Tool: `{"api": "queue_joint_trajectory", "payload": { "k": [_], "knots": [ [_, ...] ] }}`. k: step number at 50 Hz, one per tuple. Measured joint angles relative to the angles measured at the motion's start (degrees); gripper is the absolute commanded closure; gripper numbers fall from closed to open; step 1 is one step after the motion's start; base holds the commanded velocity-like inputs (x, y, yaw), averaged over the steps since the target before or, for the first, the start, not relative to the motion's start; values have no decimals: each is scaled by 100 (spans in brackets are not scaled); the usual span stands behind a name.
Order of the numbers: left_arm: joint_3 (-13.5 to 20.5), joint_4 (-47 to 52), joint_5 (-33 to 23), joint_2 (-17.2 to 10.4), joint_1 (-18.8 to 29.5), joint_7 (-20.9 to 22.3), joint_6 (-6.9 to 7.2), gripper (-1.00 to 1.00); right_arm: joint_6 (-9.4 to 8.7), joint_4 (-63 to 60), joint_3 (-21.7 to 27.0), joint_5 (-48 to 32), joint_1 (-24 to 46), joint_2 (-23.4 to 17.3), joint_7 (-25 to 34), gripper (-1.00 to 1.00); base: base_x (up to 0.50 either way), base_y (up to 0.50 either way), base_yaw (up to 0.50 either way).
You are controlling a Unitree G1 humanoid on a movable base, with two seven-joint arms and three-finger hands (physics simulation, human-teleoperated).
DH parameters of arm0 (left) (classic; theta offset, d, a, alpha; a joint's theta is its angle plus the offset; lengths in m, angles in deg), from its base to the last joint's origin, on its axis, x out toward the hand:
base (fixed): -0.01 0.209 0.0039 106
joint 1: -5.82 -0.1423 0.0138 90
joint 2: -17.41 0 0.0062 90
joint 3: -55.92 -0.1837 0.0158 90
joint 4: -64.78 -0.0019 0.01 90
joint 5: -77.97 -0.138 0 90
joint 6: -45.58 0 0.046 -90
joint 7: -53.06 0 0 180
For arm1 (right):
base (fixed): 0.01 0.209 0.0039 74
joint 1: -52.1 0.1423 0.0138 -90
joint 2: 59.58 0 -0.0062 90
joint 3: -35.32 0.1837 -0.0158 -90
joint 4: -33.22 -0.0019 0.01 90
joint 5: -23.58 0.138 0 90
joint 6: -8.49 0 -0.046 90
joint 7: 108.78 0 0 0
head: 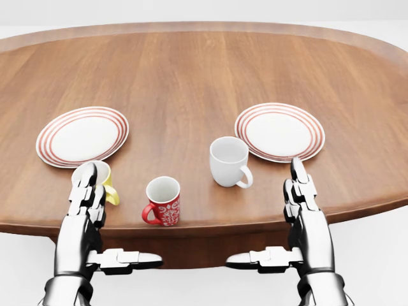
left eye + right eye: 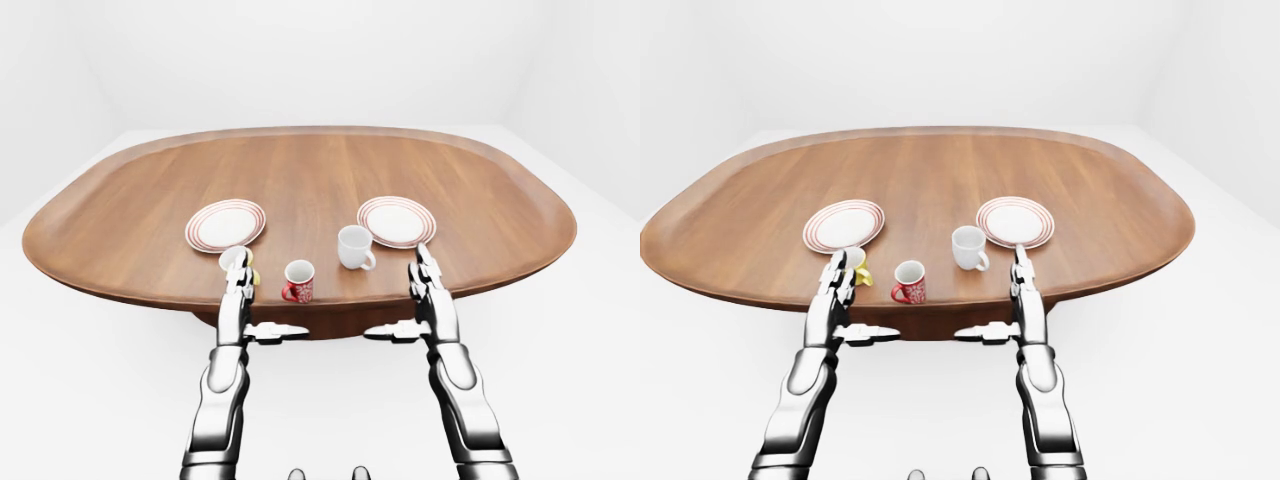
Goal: Put the red mug on the left plate.
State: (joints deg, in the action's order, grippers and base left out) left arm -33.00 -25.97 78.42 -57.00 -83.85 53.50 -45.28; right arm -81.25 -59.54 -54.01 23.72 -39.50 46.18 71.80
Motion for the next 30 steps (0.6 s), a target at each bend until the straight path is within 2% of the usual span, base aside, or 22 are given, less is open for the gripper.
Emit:
{"api": "queue_joint_trajectory", "payload": {
  "k": [8,24,27,30],
  "knots": [
    [73,-47,2,-42,6,30,-108,-100,25,-271,40,15,-154,-12,59,-100,0,0,0],
    [75,66,-90,-58,-80,45,-129,-100,-11,-398,47,157,-217,-30,273,-100,0,0,0],
    [133,291,-71,-59,-256,41,-158,-100,-45,-705,95,164,-401,-46,310,-100,0,0,0],
    [303,676,113,-46,-600,153,-273,-100,-22,-1248,260,230,-773,-22,395,-100,0,0,0]
  ]
}}
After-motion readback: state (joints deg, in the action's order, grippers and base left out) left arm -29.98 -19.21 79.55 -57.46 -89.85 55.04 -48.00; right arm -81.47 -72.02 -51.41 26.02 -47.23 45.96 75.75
